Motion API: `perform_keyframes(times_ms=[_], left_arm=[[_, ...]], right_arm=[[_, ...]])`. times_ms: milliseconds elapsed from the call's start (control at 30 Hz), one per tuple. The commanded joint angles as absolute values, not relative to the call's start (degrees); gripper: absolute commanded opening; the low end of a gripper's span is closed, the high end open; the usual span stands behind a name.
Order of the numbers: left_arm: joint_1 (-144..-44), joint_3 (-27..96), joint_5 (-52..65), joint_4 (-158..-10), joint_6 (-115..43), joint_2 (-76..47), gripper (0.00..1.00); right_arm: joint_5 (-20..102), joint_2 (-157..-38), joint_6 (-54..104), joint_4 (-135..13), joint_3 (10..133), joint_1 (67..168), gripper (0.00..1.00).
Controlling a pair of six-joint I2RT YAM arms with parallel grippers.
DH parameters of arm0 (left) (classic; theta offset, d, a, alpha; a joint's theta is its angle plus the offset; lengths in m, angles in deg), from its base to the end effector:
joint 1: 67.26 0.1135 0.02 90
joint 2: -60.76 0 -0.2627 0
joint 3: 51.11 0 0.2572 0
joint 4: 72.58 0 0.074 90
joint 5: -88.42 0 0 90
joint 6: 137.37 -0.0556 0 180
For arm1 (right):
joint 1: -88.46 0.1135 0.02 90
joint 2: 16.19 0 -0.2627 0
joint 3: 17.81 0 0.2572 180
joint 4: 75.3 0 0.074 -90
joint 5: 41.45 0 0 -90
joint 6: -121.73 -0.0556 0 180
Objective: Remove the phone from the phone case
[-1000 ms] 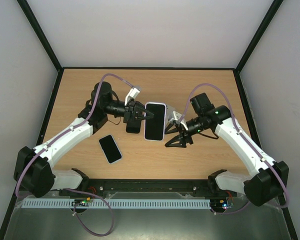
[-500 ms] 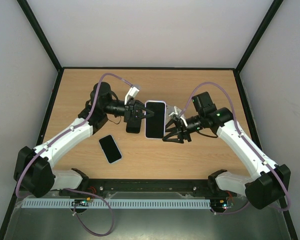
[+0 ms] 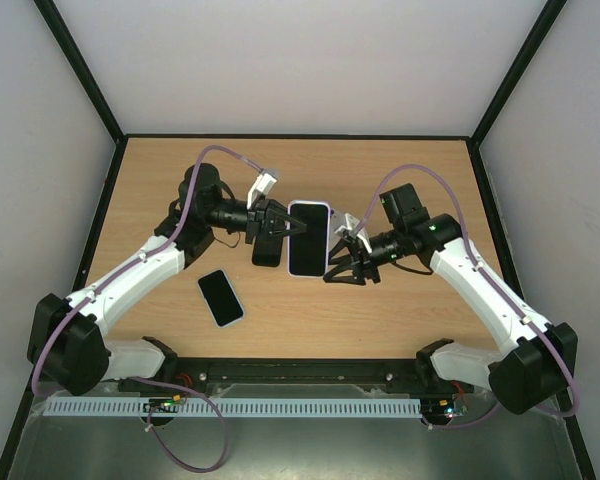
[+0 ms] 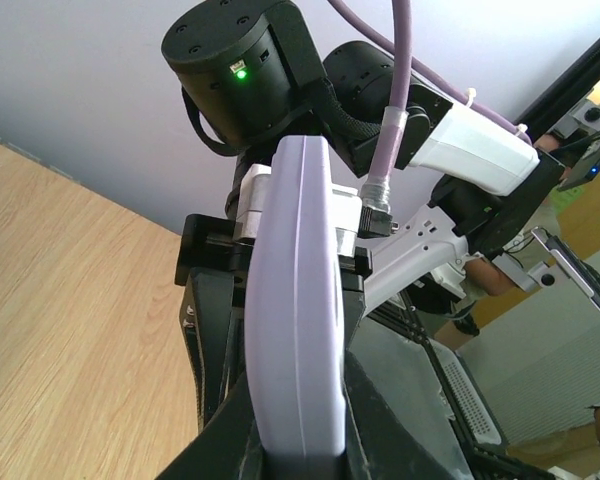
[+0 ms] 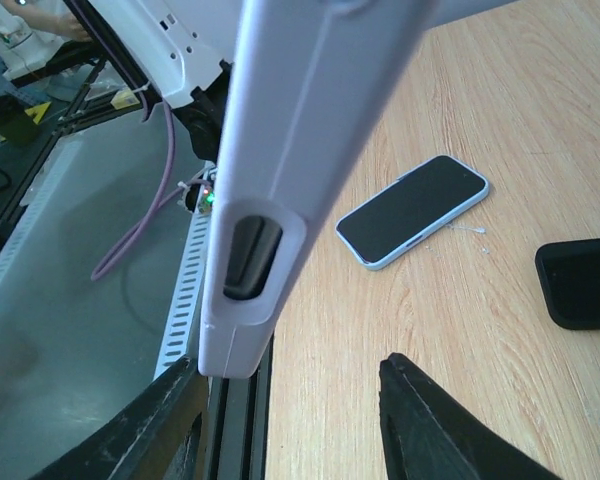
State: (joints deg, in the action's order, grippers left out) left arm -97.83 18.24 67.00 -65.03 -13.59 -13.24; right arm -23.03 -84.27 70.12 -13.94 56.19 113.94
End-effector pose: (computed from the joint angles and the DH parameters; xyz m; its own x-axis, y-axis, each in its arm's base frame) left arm 0.2304 -0.1962 0.3499 -0.5122 0.0667 -0.8563 0.8440 -0.1460 -0.5161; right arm 0.1847 0.1464 0.3083 -0.1966 -0.3110 -0.9298 -0.9490 -0.1779 0.2601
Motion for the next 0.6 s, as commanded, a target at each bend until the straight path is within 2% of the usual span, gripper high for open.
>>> perform_keyframes(times_ms=[0, 300, 400, 567], left_arm=[[-97.9, 18.7, 70.1, -62.9, -13.3, -11.6, 0.03], [-98.5, 18.2, 70.1, -63.0, -13.2, -11.4, 0.03], [-99.1, 17.5, 70.0, -62.2, -12.8, -11.3, 0.03], [-100.3, 16.2, 70.6, -61.6, -12.8, -11.0, 0.03]], right_arm=[[-21.0, -85.2, 67.3, -16.4, 56.0, 113.9, 0.43], [-19.0, -85.5, 54.3, -27.3, 55.1, 113.6, 0.43], [-15.0, -85.7, 46.3, -33.5, 54.6, 113.0, 0.43], [-10.9, -87.2, 43.0, -36.9, 54.2, 111.3, 0.43]])
